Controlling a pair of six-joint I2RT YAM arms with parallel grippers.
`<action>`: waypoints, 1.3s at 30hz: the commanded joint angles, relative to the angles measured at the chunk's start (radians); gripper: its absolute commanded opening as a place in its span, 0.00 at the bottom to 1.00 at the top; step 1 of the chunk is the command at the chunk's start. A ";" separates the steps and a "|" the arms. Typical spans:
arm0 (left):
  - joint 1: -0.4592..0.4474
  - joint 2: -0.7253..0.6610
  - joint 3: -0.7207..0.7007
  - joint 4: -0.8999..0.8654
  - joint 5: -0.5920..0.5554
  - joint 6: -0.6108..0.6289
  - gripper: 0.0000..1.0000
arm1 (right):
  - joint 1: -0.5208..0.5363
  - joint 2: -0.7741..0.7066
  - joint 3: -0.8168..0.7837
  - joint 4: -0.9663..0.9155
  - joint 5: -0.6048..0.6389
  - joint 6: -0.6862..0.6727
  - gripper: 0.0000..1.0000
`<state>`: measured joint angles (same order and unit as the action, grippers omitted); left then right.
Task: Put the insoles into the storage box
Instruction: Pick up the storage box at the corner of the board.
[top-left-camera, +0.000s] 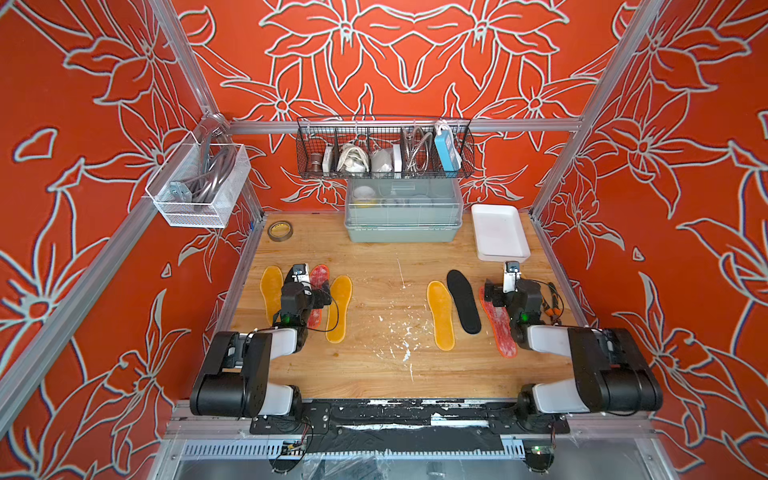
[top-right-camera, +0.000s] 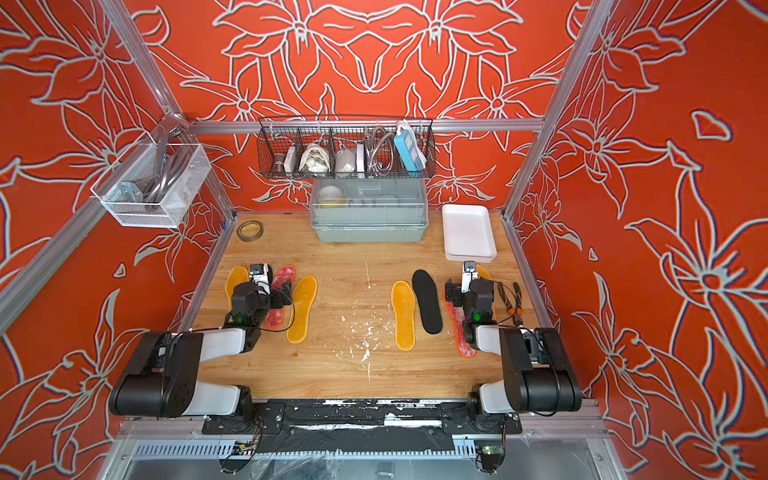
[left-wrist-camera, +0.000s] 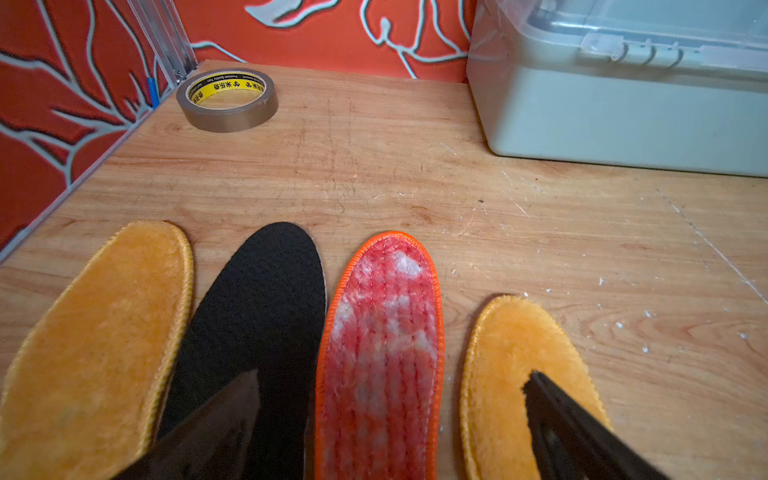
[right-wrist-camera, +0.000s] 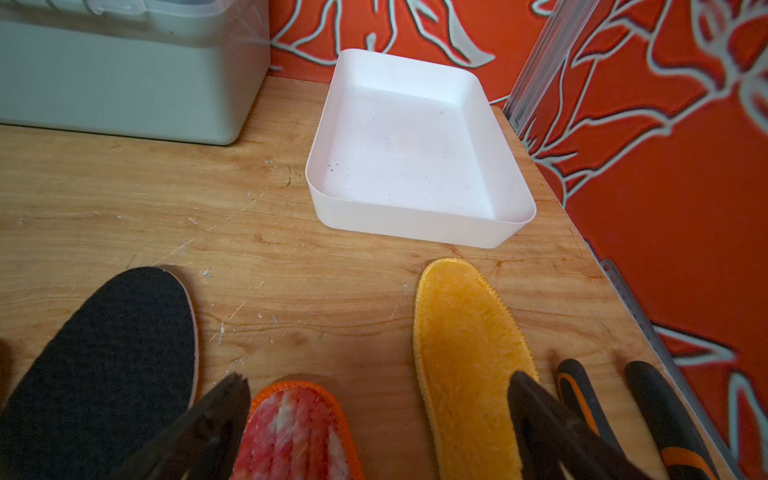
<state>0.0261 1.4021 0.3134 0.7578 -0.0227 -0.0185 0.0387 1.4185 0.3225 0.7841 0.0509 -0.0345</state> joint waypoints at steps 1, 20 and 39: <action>0.000 0.006 0.005 0.000 -0.003 0.011 0.98 | -0.007 -0.002 0.018 -0.018 -0.005 0.017 1.00; -0.009 -0.063 0.067 -0.132 -0.002 0.022 0.98 | 0.020 -0.120 0.086 -0.190 0.163 0.042 1.00; -0.479 0.069 0.842 -0.866 0.167 -0.194 0.96 | -0.016 0.229 1.010 -1.217 -0.100 0.168 0.90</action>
<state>-0.4454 1.4231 1.1217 0.0593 0.1238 -0.2333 0.0223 1.5810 1.2785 -0.1635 -0.0032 0.1780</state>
